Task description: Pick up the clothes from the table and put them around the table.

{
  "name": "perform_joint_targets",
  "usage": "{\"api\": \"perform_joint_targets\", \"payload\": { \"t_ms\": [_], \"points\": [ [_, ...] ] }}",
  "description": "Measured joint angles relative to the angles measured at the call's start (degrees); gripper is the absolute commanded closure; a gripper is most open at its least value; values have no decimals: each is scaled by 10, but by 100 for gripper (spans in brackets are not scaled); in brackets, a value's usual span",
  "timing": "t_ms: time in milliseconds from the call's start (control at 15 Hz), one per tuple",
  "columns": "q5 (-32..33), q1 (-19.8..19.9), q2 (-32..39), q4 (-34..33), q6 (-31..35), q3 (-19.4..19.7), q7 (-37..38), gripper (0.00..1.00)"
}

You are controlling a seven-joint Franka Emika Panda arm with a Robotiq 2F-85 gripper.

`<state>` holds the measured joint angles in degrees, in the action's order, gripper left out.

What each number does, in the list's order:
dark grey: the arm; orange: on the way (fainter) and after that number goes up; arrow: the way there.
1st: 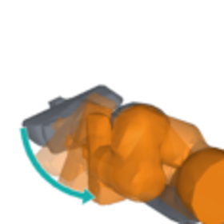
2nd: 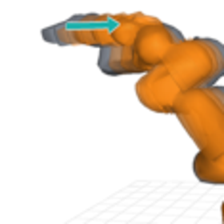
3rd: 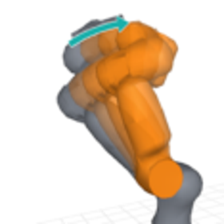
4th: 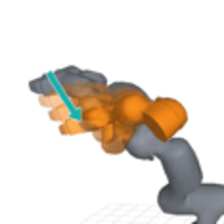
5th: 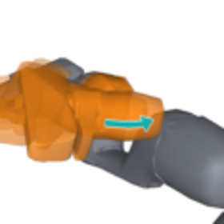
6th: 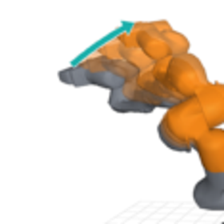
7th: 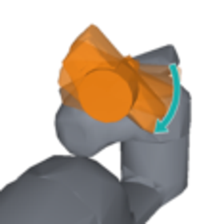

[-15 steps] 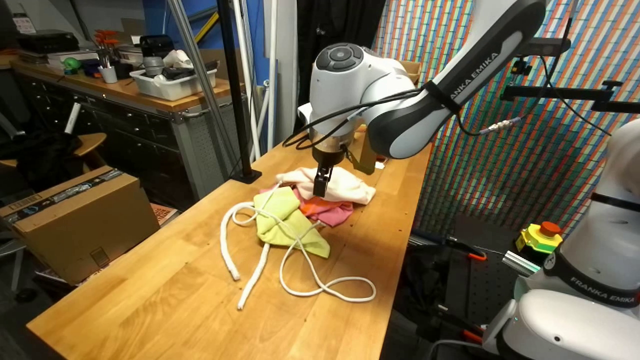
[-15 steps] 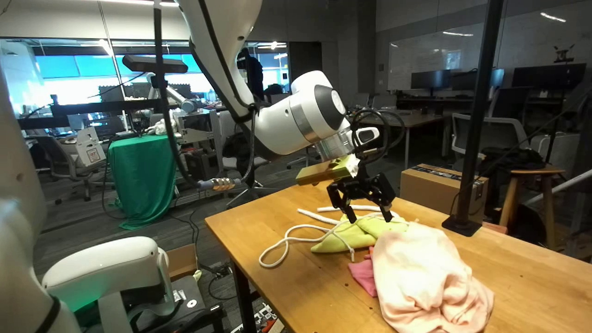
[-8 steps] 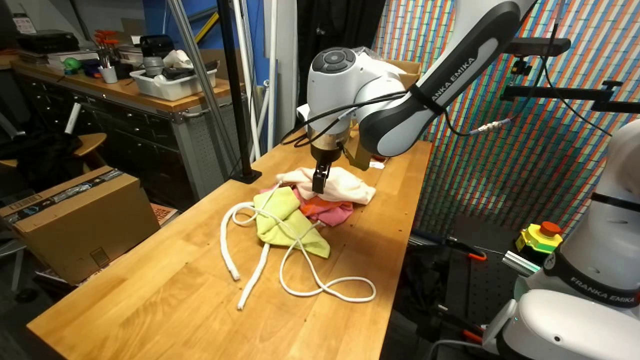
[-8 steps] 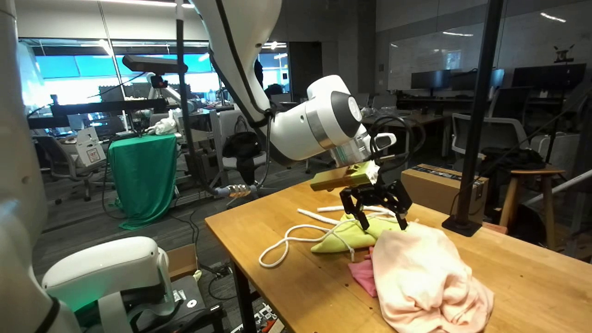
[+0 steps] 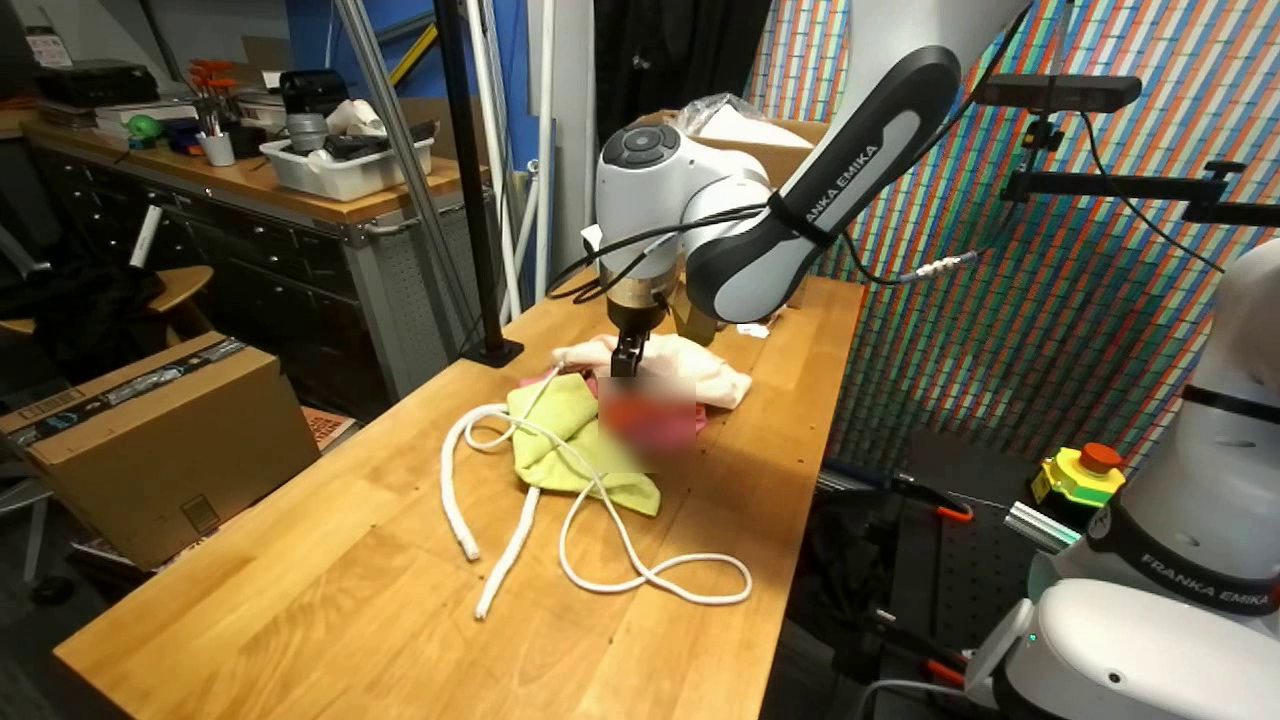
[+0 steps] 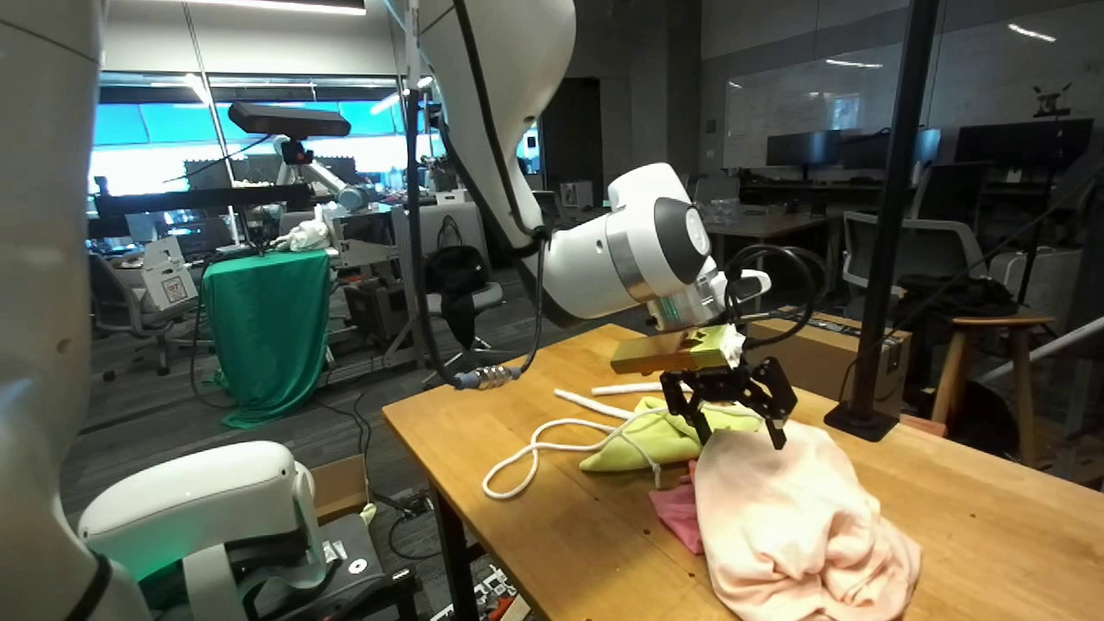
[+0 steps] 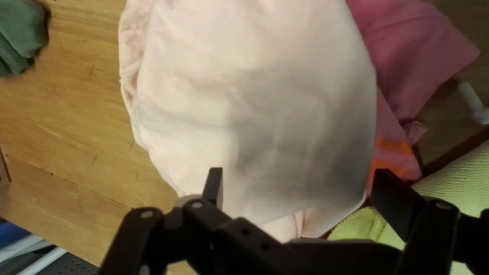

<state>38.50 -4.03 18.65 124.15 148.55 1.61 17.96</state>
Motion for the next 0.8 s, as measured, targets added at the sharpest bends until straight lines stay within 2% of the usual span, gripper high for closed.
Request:
{"api": "perform_joint_targets", "payload": {
  "t_ms": [600, 667, 800],
  "points": [
    [0, 0, 37, -49, 0, 25, -3, 95],
    [0, 0, 39, -49, 0, 27, -3, 100],
    [0, 0, 39, -49, -1, 34, -3, 100]
  ]
}}
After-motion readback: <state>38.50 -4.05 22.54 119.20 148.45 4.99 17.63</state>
